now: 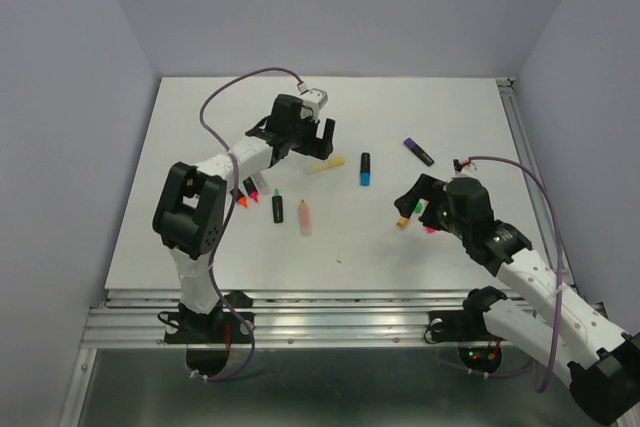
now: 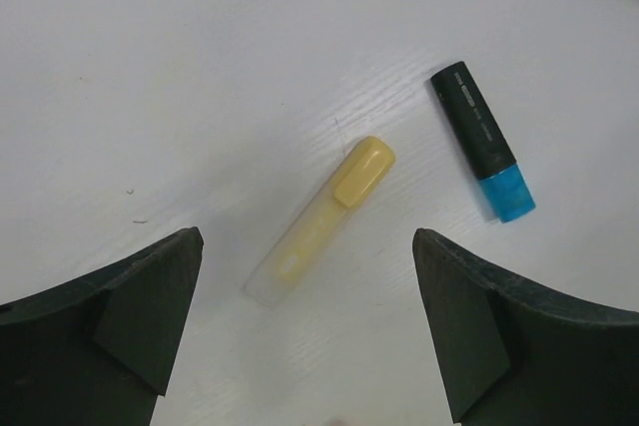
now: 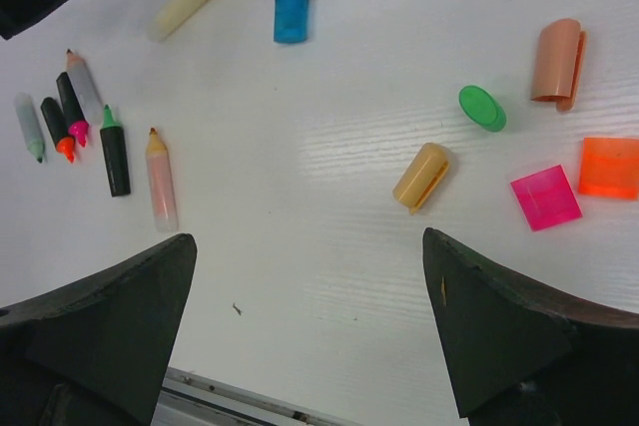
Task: Open the pen caps
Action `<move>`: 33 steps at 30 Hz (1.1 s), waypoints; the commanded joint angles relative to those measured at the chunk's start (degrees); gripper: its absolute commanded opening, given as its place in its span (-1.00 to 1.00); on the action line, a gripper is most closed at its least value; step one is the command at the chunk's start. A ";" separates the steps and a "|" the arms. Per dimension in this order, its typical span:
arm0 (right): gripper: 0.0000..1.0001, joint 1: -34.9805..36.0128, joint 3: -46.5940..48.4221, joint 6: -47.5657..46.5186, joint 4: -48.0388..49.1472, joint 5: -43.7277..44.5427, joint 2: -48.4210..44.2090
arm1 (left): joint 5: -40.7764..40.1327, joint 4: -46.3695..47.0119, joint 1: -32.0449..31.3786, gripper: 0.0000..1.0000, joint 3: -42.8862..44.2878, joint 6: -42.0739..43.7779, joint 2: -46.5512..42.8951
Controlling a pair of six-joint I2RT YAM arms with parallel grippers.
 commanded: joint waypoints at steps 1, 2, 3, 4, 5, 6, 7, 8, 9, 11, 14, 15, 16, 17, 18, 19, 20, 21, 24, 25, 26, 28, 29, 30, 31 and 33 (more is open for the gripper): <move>1.00 -0.31 -0.98 -1.68 1.61 -1.91 0.44 | 5.75 -6.70 0.02 0.98 7.96 12.39 3.41; 1.00 -0.31 -1.15 -1.77 1.61 -1.99 0.45 | 5.66 -7.59 0.02 0.98 8.68 13.63 4.29; 1.00 -0.31 -1.24 -1.86 1.79 -2.08 0.53 | 5.66 -8.64 0.02 0.98 9.38 14.77 5.95; 1.00 -0.31 -1.15 -2.21 1.70 -2.08 0.53 | 6.18 -10.22 0.11 0.98 10.52 17.22 6.84; 1.00 -0.31 -1.24 -2.39 1.44 -2.17 0.71 | 6.27 -10.76 0.02 0.98 11.14 17.86 8.33; 1.00 -0.31 -1.24 -2.74 1.35 -2.26 0.71 | 6.36 -11.81 0.02 0.98 12.02 18.73 9.21; 1.00 -0.31 -1.15 -2.91 1.18 -2.17 0.80 | 6.27 -12.95 0.02 0.98 12.98 19.35 10.18; 1.00 -0.31 -1.15 -3.00 0.74 -1.91 0.80 | 6.79 -15.05 0.11 0.98 14.82 20.83 11.06; 1.00 -0.31 -1.15 -3.09 0.65 -1.82 0.62 | 6.80 -15.77 0.11 0.98 15.45 21.28 12.46; 1.00 -0.39 -1.24 -3.35 0.38 -1.73 0.45 | 7.41 -18.05 0.11 0.97 16.95 22.08 13.96; 1.00 -0.31 -1.24 -3.70 0.30 -1.29 0.01 | 7.59 -18.59 -0.15 0.97 16.60 22.96 15.20; 1.00 -0.31 -1.24 -3.79 0.12 -1.03 0.09 | 7.50 -18.59 -0.15 0.97 16.60 23.13 15.63; 1.00 -0.22 -1.07 -3.88 0.03 -0.94 0.09 | 7.16 -18.59 -0.24 0.97 16.51 23.22 15.98; 1.00 -0.30 -0.98 -4.14 -0.23 -0.94 0.09 | 5.93 -18.67 -0.42 0.97 16.77 23.31 16.60; 1.00 -0.31 -0.89 -4.23 -0.32 -0.76 0.09 | 5.23 -18.85 -0.50 0.96 17.03 23.31 17.04; 1.00 -0.31 -0.89 -4.32 -0.41 -0.59 0.18 | 4.61 -19.11 -0.51 0.96 17.39 23.14 17.48; 1.00 -0.31 -0.97 -4.41 -0.67 -0.41 0.27 | 4.25 -20.16 -0.77 0.91 18.35 23.14 18.44; 1.00 -0.31 -1.06 -4.41 -0.67 -0.24 0.18 | 4.25 -20.43 -0.94 0.89 18.62 23.14 18.71; 1.00 -0.31 -1.15 -4.32 -0.58 -0.06 0.18 | 2.33 -21.14 -2.78 0.80 19.15 23.66 20.11; 1.00 -0.31 -1.15 -4.32 -0.58 0.03 0.18 | 1.36 -21.14 -3.14 0.78 19.06 23.84 20.47; 1.00 -0.31 -1.15 -4.41 -0.67 -0.06 0.10 | -0.82 -21.40 -3.49 0.72 19.32 23.75 21.43; 1.00 -0.31 -1.24 -4.50 -0.67 0.20 -0.17 | -2.25 -21.75 -3.85 0.52 19.59 23.49 22.49; 1.00 -0.31 -1.33 -4.58 -0.85 0.20 -0.43 | -3.12 -22.19 -3.85 0.35 19.93 23.31 23.19; 1.00 -0.31 -1.33 -4.59 -0.85 0.29 -0.52 | -3.04 -22.10 -3.85 0.29 19.76 23.22 23.46; 1.00 -0.31 -1.41 -4.59 -0.93 0.47 -0.69 | -3.39 -22.02 -3.93 0.19 19.67 23.22 23.63; 1.00 -0.31 -1.42 -4.67 -0.85 0.47 -1.05 | -3.31 -22.10 -3.85 0.06 19.50 23.14 24.33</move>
